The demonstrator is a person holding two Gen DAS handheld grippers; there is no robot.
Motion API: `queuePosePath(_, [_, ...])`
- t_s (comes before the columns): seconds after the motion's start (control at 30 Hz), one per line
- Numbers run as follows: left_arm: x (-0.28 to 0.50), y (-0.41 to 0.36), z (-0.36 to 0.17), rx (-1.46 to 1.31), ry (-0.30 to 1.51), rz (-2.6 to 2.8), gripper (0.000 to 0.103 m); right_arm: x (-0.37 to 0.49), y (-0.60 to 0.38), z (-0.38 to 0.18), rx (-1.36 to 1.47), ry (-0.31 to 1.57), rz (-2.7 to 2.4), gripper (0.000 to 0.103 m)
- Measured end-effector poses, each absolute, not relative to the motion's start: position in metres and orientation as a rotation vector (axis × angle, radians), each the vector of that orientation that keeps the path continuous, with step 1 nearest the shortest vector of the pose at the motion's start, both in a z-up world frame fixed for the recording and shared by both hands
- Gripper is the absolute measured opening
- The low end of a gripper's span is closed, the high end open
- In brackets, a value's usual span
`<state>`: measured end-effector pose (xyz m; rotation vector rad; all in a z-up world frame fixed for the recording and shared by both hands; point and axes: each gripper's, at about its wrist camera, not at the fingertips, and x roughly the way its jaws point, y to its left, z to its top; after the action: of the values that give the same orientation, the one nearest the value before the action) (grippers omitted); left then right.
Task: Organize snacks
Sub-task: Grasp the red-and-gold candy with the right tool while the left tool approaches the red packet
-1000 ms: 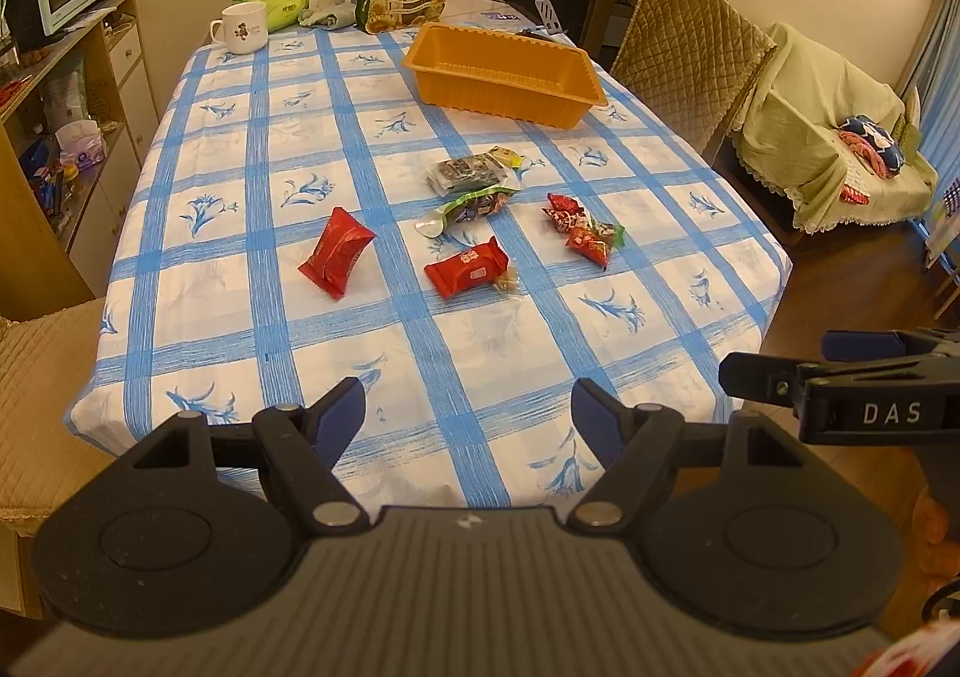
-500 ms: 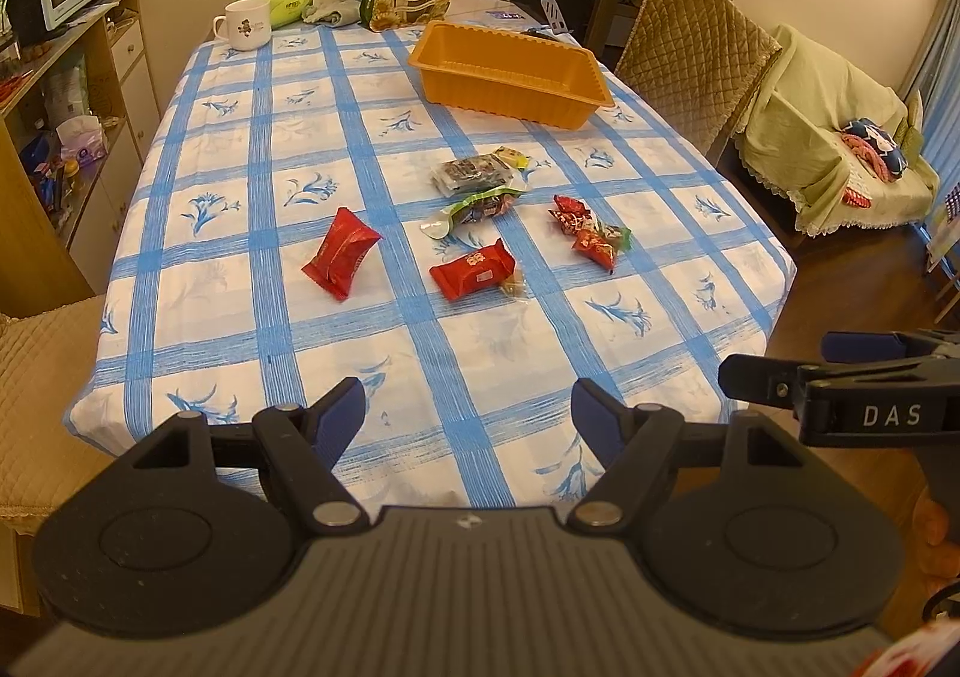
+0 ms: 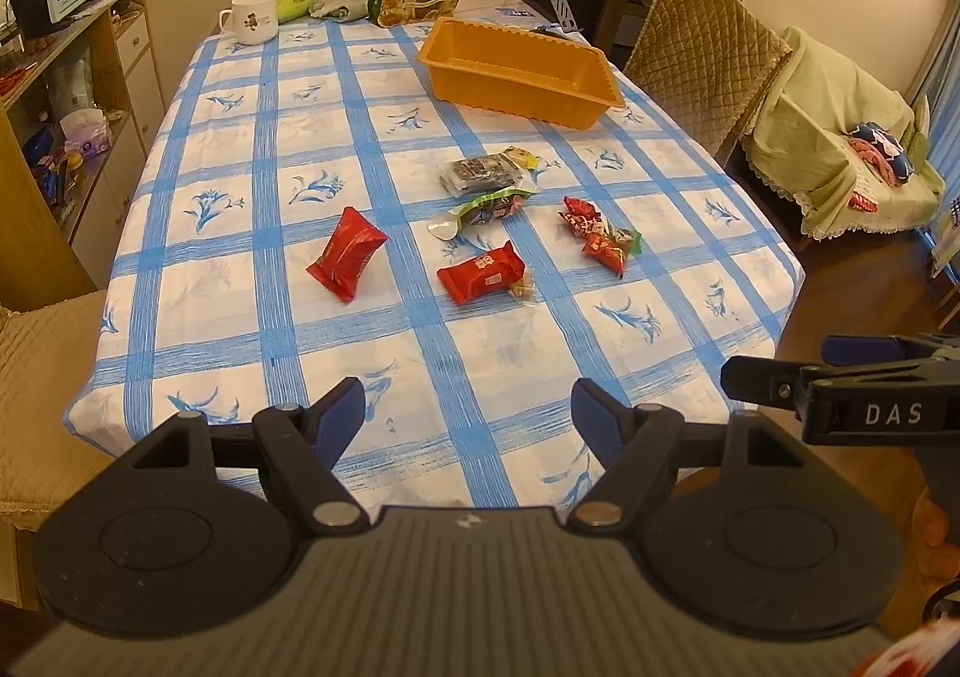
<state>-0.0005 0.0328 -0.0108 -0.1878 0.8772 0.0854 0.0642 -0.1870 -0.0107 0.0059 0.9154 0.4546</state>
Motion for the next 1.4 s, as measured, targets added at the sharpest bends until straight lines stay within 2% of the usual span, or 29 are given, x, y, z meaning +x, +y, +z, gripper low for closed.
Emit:
queuePosePath(0.47, [0.028,0.038,-0.021,-0.192,0.864,0.157,0.074,0.095,-0.199,-0.022,0.049,0.911,0.509,0.103])
queuePosePath(0.73, [0.042,0.054,-0.032,-0.214,0.834,0.25,0.074,0.123,-0.207,-0.04,0.029,0.82,0.575,0.103])
queuePosePath(0.8, [0.046,0.056,-0.034,-0.217,0.831,0.273,0.074,0.132,-0.208,-0.045,0.018,0.804,0.591,0.095])
queuePosePath(0.83, [0.048,0.058,-0.036,-0.22,0.829,0.284,0.074,0.14,-0.209,-0.049,0.011,0.8,0.607,0.088])
queuePosePath(0.93, [0.052,0.061,-0.04,-0.234,0.829,0.317,0.074,0.159,-0.209,-0.059,-0.018,0.803,0.639,0.084])
queuePosePath(1.07, [0.058,0.064,-0.046,-0.252,0.833,0.357,0.074,0.179,-0.207,-0.069,-0.066,0.786,0.705,0.071])
queuePosePath(1.4, [0.067,0.063,-0.059,-0.288,0.852,0.459,0.074,0.227,-0.189,-0.098,-0.212,0.78,0.868,0.048])
